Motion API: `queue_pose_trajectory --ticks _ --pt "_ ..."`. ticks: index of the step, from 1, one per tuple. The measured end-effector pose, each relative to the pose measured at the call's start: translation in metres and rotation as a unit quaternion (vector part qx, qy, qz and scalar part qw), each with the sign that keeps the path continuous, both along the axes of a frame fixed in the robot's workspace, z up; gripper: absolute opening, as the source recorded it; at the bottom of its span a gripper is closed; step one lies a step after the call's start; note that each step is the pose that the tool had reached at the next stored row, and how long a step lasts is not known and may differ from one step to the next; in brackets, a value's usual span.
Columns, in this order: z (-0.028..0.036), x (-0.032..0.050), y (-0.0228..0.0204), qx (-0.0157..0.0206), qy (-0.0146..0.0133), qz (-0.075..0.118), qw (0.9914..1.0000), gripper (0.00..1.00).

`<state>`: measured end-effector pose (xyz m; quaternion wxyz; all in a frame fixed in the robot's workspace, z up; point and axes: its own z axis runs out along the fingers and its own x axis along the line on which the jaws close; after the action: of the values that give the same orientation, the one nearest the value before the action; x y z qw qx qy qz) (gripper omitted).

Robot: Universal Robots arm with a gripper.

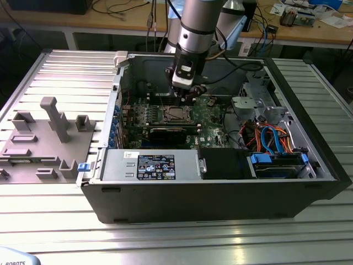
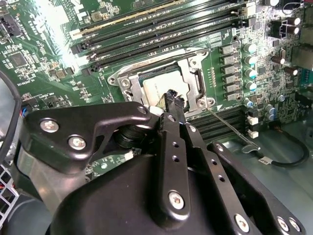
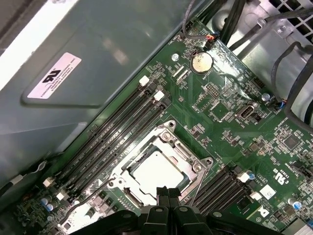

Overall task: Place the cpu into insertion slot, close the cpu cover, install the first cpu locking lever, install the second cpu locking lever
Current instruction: 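Install the first cpu locking lever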

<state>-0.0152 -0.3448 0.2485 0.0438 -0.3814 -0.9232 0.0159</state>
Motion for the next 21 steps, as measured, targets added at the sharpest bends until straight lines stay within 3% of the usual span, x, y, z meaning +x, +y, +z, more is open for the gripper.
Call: queue_pose_trajectory --ticks 11,21 --pt "0.0000 0.0000 0.0000 0.0000 0.0000 0.026 0.99966 0.11" --pt "0.0000 0.0000 0.0000 0.0000 0.0000 0.054 0.99855 0.11"
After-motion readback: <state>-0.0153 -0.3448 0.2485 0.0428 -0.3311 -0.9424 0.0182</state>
